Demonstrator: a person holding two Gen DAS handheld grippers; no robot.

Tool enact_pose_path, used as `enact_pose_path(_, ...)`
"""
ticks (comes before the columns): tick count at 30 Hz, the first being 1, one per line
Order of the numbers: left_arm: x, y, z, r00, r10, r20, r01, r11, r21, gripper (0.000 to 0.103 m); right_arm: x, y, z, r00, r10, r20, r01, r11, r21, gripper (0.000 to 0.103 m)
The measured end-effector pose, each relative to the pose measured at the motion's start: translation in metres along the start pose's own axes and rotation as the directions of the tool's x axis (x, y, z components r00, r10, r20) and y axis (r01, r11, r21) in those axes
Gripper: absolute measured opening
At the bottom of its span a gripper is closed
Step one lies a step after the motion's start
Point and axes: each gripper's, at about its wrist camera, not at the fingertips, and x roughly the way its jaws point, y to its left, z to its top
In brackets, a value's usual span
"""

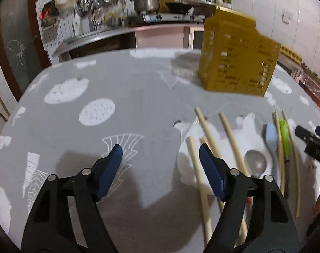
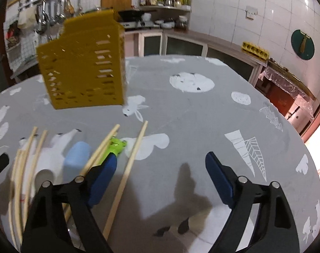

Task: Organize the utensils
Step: 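Grasp a wooden chopstick with the left tool while the right tool grasps another chopstick, then lift both held chopsticks upright and carry them over the yellow holder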

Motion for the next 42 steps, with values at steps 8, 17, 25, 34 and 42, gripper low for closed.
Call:
enact_pose_path(8, 0.012, -0.001, -0.001, 0.998, -0.037, -0.058, 0.037, 0.999, -0.004, 0.066, 0.027, 0.003, 0.014, 0.997, 0.008, -0.080, -0.006, 1.000, 0.026, 0.058)
enact_pose_path(17, 0.003, 0.000, 0.002, 0.997, -0.054, -0.055, 0.053, 0.998, -0.030, 0.065, 0.036, 0.004, 0.017, 0.992, 0.043, -0.118, -0.037, 0.998, 0.046, 0.047)
enact_pose_path(25, 0.007, -0.015, 0.004, 0.994, -0.066, -0.086, 0.067, 0.998, 0.007, 0.056, 0.040, 0.010, 0.022, 0.989, 0.045, -0.139, -0.037, 0.998, 0.055, 0.040)
enact_pose_path(34, 0.027, -0.017, 0.017, 0.979, -0.100, -0.178, 0.100, 0.995, -0.004, 0.008, 0.046, 0.017, 0.031, 0.986, 0.065, -0.154, -0.056, 0.997, 0.062, 0.010)
enact_pose_path(42, 0.024, -0.011, 0.034, 0.980, -0.145, -0.134, 0.141, 0.989, -0.042, 0.004, 0.034, 0.009, 0.035, 0.988, 0.113, -0.107, -0.104, 0.991, 0.085, 0.006)
